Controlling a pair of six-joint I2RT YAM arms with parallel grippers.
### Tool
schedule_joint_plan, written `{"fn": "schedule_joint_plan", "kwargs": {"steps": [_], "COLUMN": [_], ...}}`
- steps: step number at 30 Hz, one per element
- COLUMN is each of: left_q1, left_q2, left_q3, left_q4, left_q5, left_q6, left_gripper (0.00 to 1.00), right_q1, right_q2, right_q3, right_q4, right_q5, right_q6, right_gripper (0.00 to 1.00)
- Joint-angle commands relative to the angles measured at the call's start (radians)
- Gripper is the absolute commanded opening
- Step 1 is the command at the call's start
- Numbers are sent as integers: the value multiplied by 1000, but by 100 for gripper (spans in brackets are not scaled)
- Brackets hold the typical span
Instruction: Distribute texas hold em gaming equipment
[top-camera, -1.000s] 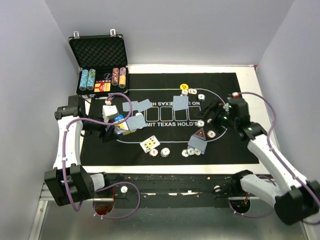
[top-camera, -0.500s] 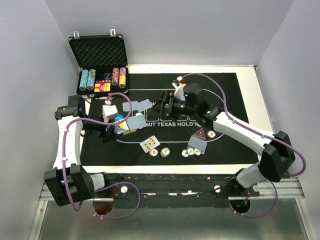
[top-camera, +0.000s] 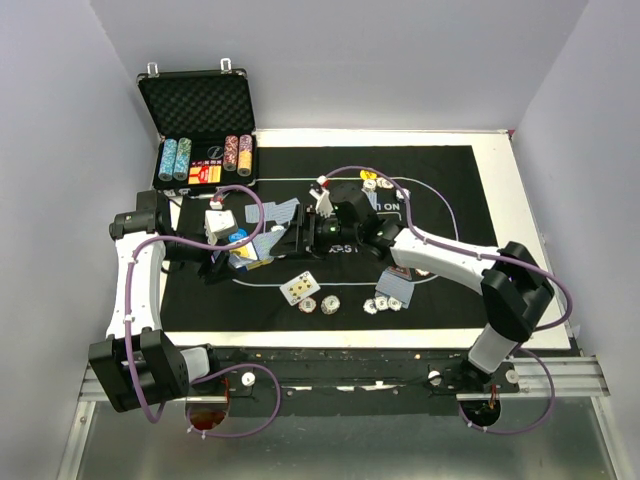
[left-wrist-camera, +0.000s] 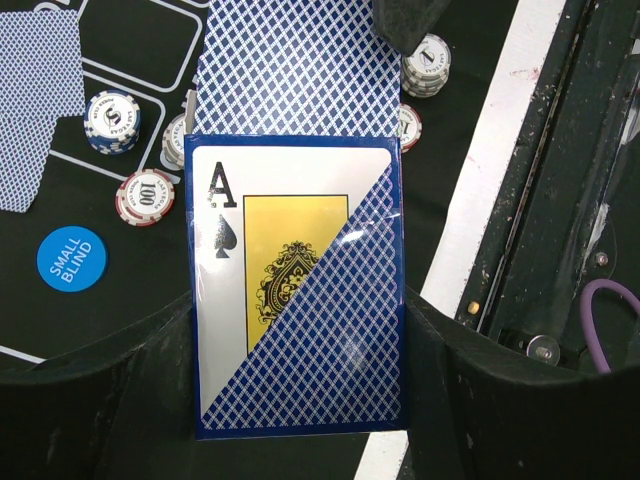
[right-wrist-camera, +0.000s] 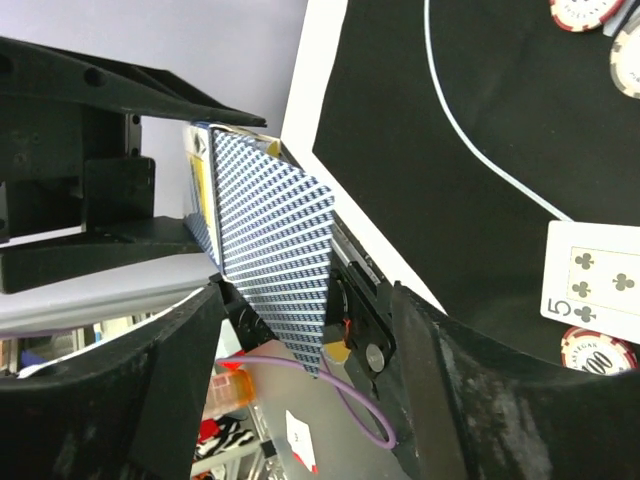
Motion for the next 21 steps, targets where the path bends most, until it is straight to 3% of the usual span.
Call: {"fn": "schedule_joint_plan", "kwargs": {"steps": [1, 4, 8, 12, 21], "left_q1": [-4, -6, -4, -4, -4], "left_q2": [-14, -16, -16, -14, -21], "left_q3": [34, 31, 31, 34, 33], "left_q4": [-280, -280, -280, -280, -280], "left_q5": [58, 56, 56, 58, 56], "left_q6": [6, 6, 7, 4, 3], "left_gripper": [12, 12, 12, 12, 12], "right_q1": [6, 6, 7, 6, -29], "right_q2": [7, -3, -19, -17, -65], "right_q3": [10, -9, -38, -53, -98], "right_q4": [86, 112, 145, 154, 131], "right_q5": [-30, -25, -13, -15, 1], "right_q6": [45, 61, 90, 100, 96], "right_gripper": [72, 66, 48, 39, 35]}}
